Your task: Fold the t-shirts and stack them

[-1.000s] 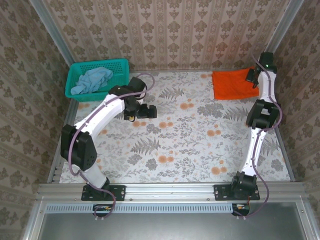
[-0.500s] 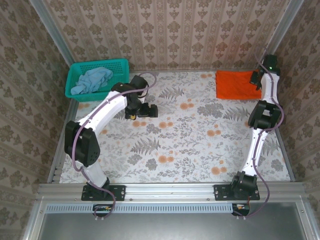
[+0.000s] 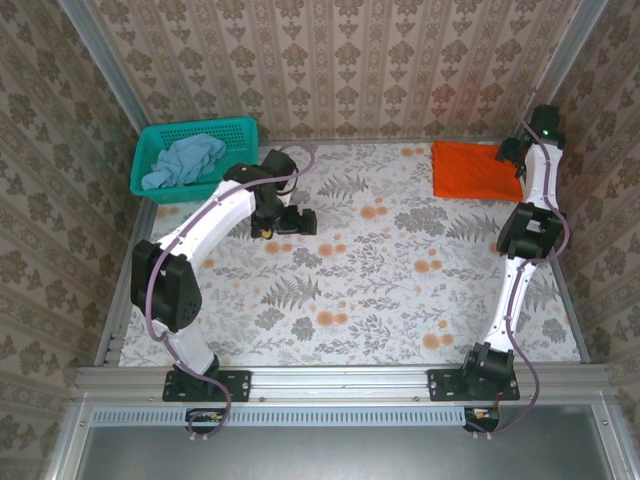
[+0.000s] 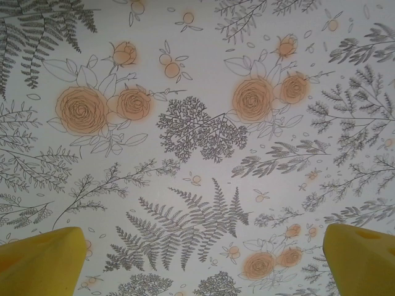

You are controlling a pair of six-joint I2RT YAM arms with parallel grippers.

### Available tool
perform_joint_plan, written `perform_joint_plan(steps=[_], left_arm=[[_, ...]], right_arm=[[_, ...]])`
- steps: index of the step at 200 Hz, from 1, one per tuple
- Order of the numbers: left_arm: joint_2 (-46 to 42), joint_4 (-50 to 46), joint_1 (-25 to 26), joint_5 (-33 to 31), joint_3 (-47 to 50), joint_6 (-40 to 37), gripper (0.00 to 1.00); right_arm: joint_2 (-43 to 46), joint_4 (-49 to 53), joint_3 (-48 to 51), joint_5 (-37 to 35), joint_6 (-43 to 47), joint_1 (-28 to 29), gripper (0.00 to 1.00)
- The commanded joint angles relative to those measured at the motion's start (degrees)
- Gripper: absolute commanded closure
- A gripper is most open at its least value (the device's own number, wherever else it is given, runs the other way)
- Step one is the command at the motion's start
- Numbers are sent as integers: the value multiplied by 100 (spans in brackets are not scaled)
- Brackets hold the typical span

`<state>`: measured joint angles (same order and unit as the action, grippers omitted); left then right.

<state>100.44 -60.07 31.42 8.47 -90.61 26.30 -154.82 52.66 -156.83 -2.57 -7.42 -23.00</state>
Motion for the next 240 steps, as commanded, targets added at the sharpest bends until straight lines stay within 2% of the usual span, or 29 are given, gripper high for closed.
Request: perform_joint_plan(steps=[1, 22, 49, 52, 54, 56, 78, 106, 122, 135, 146, 172, 196, 212, 240], left_arm=[[-185, -67, 48, -131, -270, -127, 0], [-383, 26, 48, -274, -375, -179, 0], [-737, 201, 15, -557, -523, -280, 0], [-782, 228, 1, -607, -527, -288, 0], [-816, 251, -7, -649, -524, -291, 0], [-842, 275, -16, -688, -527, -294, 0], [-1405, 877, -204, -1108, -224, -375, 0], [-2504, 2354, -493, -1734, 834, -509, 0], [-3152, 3310, -929, -2171, 1698, -497, 0], [-3552, 4026, -1227, -2255, 2355, -541, 0], [-3800, 4249, -1486, -2460, 2850, -518, 0], [-4175, 4933, -2014, -2508, 4070, -1044, 0], [-4477, 5439, -2711, -2448, 5076, -694, 0], [-4538, 5785, -3090, -2379, 5527, -599, 0], [-4096, 6073, -3315, -2220, 5825, -1346, 0]], right_arm=[[690, 628, -84, -299, -247, 260, 21], [1366, 354, 675, -201, -309, 512, 20], [3021, -1212, 3025, 17, -508, 895, 16], [3213, -1396, 3280, 99, -560, 927, 14], [3314, -1499, 3413, 149, -590, 946, 4], [3438, -1604, 3572, 186, -621, 971, 1], [4436, -2436, 4709, 427, -1006, 1274, 0], [5728, -3687, 6421, -260, -1021, 1923, 0], [6403, -4485, 7616, -614, -844, 2292, 0], [6874, -4797, 8506, -852, -961, 2460, 0], [7238, -4966, 9182, -943, -985, 2481, 1], [8111, -5240, 10718, -1786, -968, 2496, 1], [8906, -5811, 12012, -1951, -272, 2485, 0], [9371, -6185, 12693, -1741, -20, 2485, 0], [9727, -6631, 13387, -1673, -21, 2476, 0]])
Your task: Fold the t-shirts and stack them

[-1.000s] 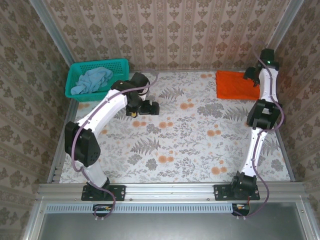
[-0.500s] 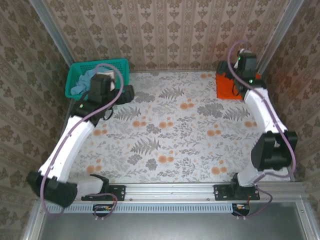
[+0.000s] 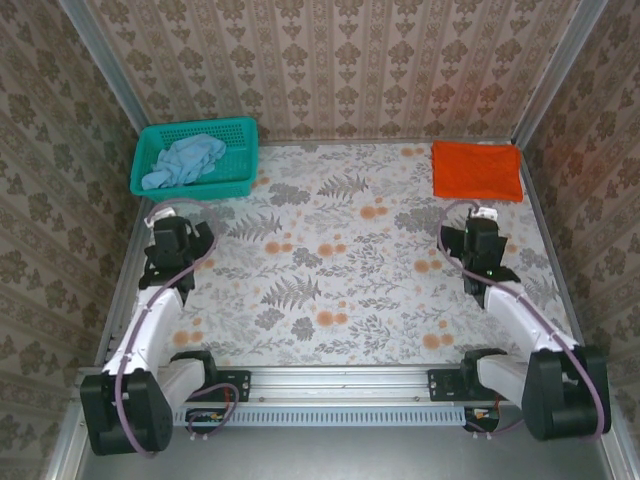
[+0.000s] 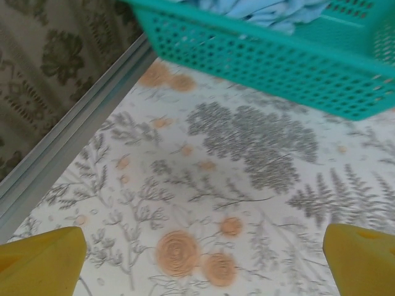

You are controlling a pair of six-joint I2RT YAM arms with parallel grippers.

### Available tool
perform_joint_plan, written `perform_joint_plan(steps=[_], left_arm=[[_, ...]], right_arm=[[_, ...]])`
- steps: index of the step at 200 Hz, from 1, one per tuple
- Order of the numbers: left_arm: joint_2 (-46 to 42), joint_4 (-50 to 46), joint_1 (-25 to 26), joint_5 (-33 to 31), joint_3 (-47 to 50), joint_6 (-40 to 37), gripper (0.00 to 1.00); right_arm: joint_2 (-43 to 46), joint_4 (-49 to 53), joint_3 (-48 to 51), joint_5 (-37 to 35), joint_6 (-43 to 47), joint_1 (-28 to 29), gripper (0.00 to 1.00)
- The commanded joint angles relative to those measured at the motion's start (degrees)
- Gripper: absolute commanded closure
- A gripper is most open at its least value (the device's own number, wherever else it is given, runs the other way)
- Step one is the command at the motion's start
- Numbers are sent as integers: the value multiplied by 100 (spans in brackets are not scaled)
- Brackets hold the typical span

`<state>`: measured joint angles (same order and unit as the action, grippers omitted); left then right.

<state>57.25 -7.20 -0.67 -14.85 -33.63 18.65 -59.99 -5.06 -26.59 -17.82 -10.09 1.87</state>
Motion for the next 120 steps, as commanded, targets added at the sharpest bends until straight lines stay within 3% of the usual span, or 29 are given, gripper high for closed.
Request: perform_joint_plan(steps=[1, 25, 49, 84, 120], left_arm=[[241, 806, -108, 140, 136, -612, 0], [739, 1727, -118, 744, 445, -1292, 0], [1440, 2425, -176, 1007, 437, -1543, 0], [2240, 3691, -195, 1296, 589, -1230, 0], [2591, 3591, -46, 1302, 224, -1729, 0]], right_arm=[[238, -871, 377, -154, 245, -11, 0], [-182, -1239, 503, -98, 200, -17, 0], [-959, -1595, 237, 708, 558, -29, 0], [-1915, -2013, -359, 945, 480, -68, 0], [-2493, -2562, -578, 990, 604, -117, 0]])
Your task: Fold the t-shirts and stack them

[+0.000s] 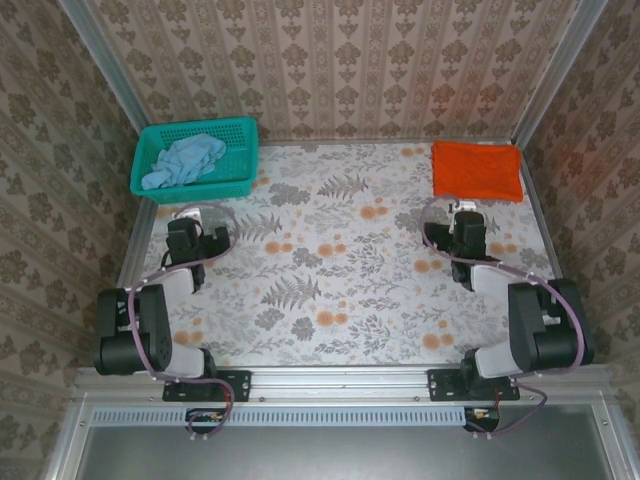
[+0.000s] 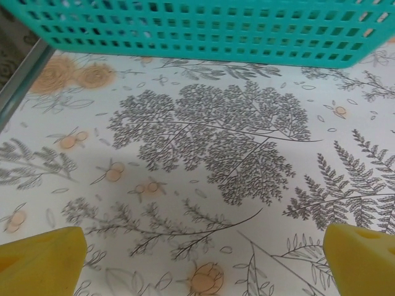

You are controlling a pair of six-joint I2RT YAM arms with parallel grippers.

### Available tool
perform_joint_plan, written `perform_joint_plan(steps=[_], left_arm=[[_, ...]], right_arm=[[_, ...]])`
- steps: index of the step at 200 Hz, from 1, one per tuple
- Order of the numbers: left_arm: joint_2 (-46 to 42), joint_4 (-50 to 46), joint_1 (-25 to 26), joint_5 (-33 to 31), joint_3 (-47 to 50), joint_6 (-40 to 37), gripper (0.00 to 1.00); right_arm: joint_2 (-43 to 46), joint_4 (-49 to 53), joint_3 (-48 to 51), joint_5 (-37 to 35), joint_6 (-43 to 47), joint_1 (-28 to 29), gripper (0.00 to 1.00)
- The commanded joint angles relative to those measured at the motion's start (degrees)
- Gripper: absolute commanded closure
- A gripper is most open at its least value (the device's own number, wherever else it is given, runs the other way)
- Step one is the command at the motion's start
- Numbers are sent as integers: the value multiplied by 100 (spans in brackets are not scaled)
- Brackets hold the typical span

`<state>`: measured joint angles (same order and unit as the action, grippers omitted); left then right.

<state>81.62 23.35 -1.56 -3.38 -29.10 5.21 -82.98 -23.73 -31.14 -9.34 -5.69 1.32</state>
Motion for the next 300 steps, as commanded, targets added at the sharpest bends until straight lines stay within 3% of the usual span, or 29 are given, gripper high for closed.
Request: perform_joint_plan(steps=[1, 13, 36, 65, 85, 100, 108, 127, 148, 154, 161, 300], left_arm=[[158, 537, 34, 150, -237, -387, 0], [304, 704, -16, 55, -298, -394, 0], [487, 793, -29, 556, -316, -565, 0], [435, 1356, 19, 673, 19, -666, 0], [444, 2273, 152, 88, 538, -627, 0], [719, 3679, 450, -370, 1097, -934, 0], [649, 3642, 664, -579, 1145, -1022, 0], [682, 3688, 739, -605, 1119, -1143, 0], [701, 2990, 541, -587, 747, -933, 0], [650, 2633, 351, -313, 610, -756, 0], [632, 2604, 229, -32, 622, -669, 0], [636, 2649, 330, -197, 633, -759, 0]], right_arm=[[-197, -761, -100, 134, 156, -71, 0], [-287, -1090, 32, 289, 8, -232, 0], [-179, -1246, 213, 330, 46, -220, 1], [-137, -2406, 885, 487, 116, -220, 1], [-548, -4136, 1556, 463, 160, -195, 0], [-376, -4182, 1732, 414, 177, -161, 1], [-457, -4373, 1771, 436, 210, -142, 1], [-444, -4126, 1647, 408, 218, -132, 0], [-472, -2974, 1008, 215, 131, -127, 0], [-477, -2705, 878, 137, 136, -101, 1], [-495, -2779, 890, 87, 164, -61, 0], [-465, -2795, 908, 20, 235, 2, 0]])
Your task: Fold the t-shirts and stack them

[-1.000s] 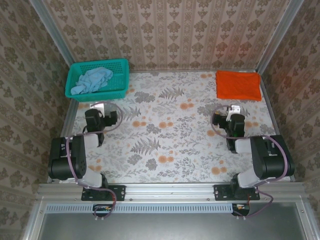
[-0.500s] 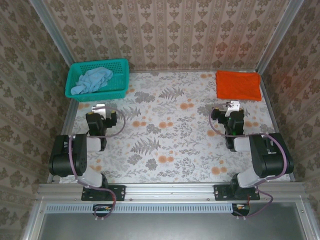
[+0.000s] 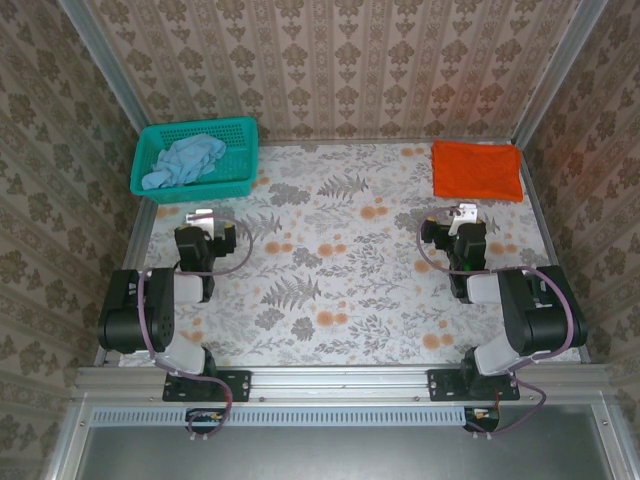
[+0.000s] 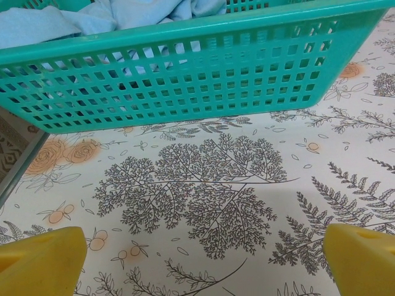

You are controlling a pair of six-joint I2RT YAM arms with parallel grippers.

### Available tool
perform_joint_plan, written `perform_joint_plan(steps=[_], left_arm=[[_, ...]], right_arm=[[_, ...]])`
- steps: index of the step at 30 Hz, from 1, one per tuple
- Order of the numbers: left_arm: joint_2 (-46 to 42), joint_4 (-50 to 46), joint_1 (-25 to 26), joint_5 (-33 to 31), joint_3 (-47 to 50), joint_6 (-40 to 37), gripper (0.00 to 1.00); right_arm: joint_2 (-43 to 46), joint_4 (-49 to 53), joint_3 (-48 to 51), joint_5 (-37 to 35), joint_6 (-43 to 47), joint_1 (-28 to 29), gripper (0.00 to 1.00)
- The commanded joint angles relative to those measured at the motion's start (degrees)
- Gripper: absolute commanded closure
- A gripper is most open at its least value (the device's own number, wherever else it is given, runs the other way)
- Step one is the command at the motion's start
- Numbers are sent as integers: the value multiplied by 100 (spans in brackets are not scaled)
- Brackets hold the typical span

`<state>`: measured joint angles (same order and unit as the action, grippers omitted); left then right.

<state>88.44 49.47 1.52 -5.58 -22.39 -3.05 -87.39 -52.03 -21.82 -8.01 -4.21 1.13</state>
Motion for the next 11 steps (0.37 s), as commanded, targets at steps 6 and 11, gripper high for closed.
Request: perform_joint_plan(steps=[6, 11], left_arm=[[-44, 38, 20, 30, -39, 68, 0], [-43, 38, 18, 23, -37, 68, 0]], right_arm=[[-58, 171, -102, -30, 100, 11, 0], [-33, 68, -31, 6, 115, 20, 0]])
